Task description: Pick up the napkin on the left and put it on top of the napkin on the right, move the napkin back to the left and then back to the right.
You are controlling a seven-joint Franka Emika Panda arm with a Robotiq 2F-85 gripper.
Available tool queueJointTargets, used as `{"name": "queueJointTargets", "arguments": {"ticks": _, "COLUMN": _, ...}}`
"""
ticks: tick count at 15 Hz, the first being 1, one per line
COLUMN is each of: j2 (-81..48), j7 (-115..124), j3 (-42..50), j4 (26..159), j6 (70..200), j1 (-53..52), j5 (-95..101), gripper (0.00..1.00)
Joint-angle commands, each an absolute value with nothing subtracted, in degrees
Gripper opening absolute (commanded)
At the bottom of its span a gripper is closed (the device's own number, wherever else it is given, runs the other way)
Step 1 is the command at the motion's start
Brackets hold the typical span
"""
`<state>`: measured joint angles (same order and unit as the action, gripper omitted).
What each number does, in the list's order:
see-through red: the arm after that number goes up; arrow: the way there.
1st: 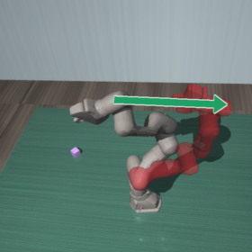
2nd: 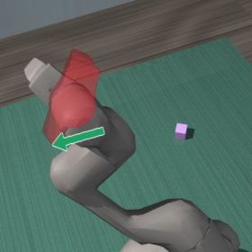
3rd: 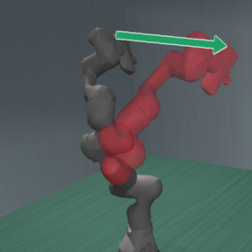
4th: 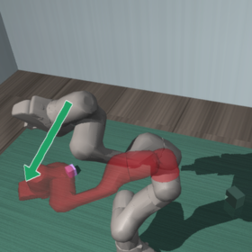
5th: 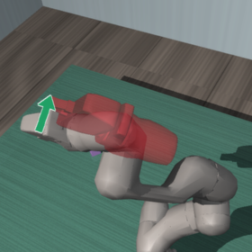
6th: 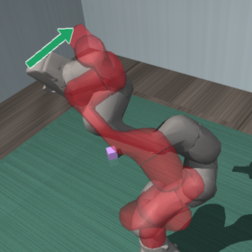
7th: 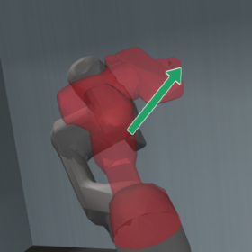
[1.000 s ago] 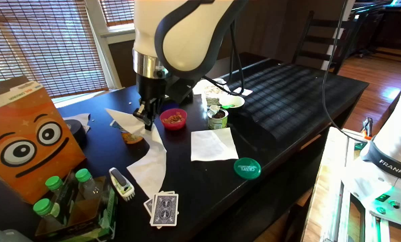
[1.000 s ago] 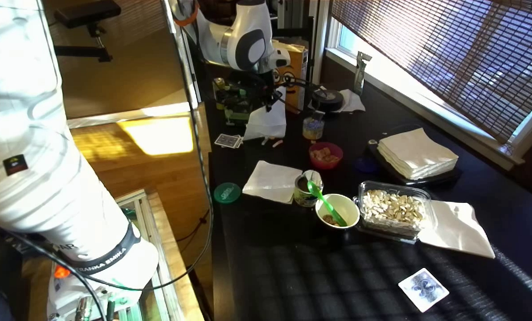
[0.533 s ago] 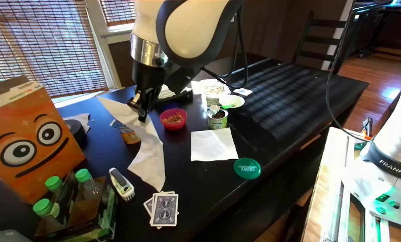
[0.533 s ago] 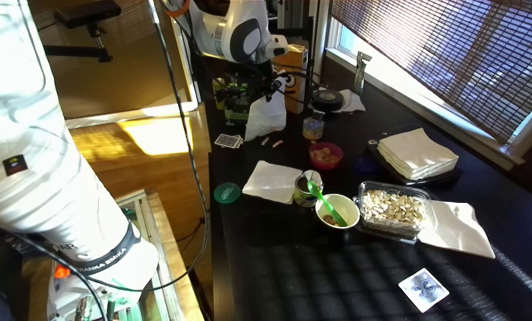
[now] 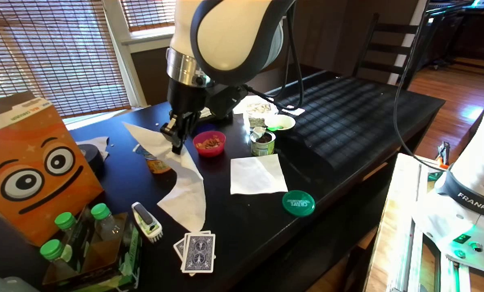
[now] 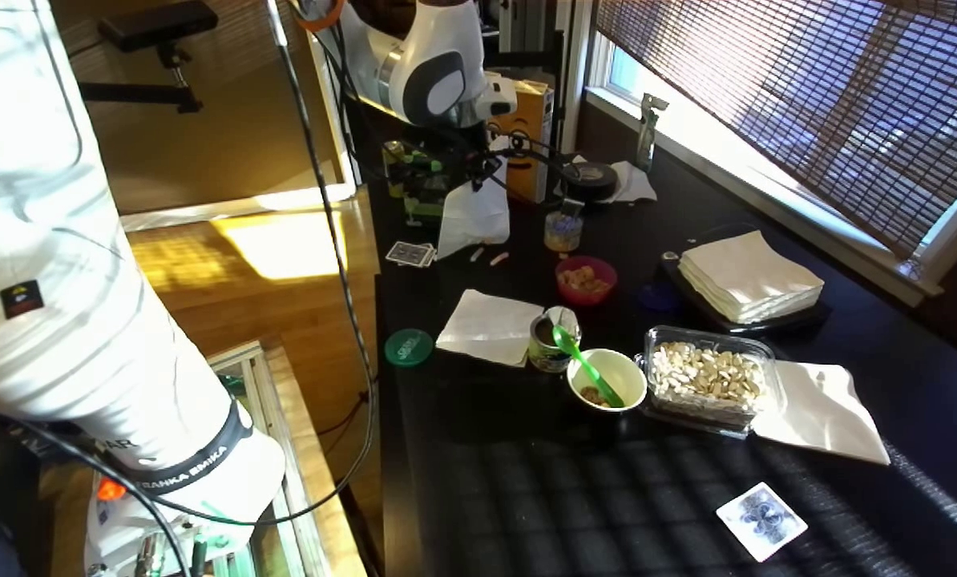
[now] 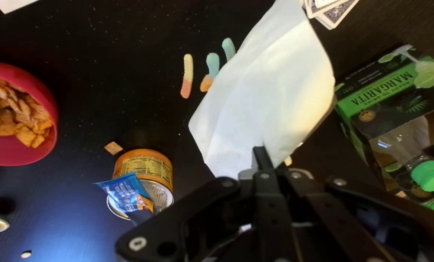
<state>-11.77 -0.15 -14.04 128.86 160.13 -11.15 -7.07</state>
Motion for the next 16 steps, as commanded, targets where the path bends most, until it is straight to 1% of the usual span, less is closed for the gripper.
{"name": "queueJointTargets", "arguments": {"ticks": 1, "j2": -10.5, "j7": -10.5, "j3": -19.2, "j4": 131.1, "j6": 168.1, "j1": -7.7, "j5": -16.8, "gripper": 0.01}}
{"name": "queueJointTargets", "arguments": {"ticks": 2, "j2": -9.8, "j7": -8.6, "j3": -17.9, "j4": 131.5, "j6": 168.7, "j1": -8.4, "j5": -14.2, "gripper": 0.01}}
{"name": "queueJointTargets", "arguments": {"ticks": 3, "j2": -8.6, "j7": -1.6, "j3": -13.6, "j4": 132.4, "j6": 165.6, "j1": -10.7, "j5": -8.0, "gripper": 0.01}}
{"name": "queueJointTargets", "arguments": {"ticks": 4, "j2": -9.9, "j7": -9.7, "j3": -18.2, "j4": 131.6, "j6": 167.3, "j1": -7.9, "j5": -14.5, "gripper": 0.01}}
{"name": "queueJointTargets", "arguments": {"ticks": 5, "j2": -10.2, "j7": -10.5, "j3": -19.2, "j4": 131.5, "j6": 167.4, "j1": -7.3, "j5": -17.0, "gripper": 0.01}}
{"name": "queueJointTargets", "arguments": {"ticks": 6, "j2": -8.8, "j7": -3.6, "j3": -14.0, "j4": 132.9, "j6": 164.9, "j1": -10.0, "j5": -8.5, "gripper": 0.01}}
{"name": "queueJointTargets", "arguments": {"ticks": 8, "j2": -10.0, "j7": -8.7, "j3": -17.4, "j4": 132.2, "j6": 165.9, "j1": -7.7, "j5": -14.3, "gripper": 0.01}}
{"name": "queueJointTargets", "arguments": {"ticks": 9, "j2": -9.6, "j7": -6.8, "j3": -16.2, "j4": 132.7, "j6": 165.6, "j1": -8.4, "j5": -12.2, "gripper": 0.01}}
{"name": "queueJointTargets", "arguments": {"ticks": 16, "j2": -4.3, "j7": -8.5, "j3": -19.1, "j4": 135.0, "j6": 165.1, "j1": -8.6, "j5": -14.0, "gripper": 0.01}}
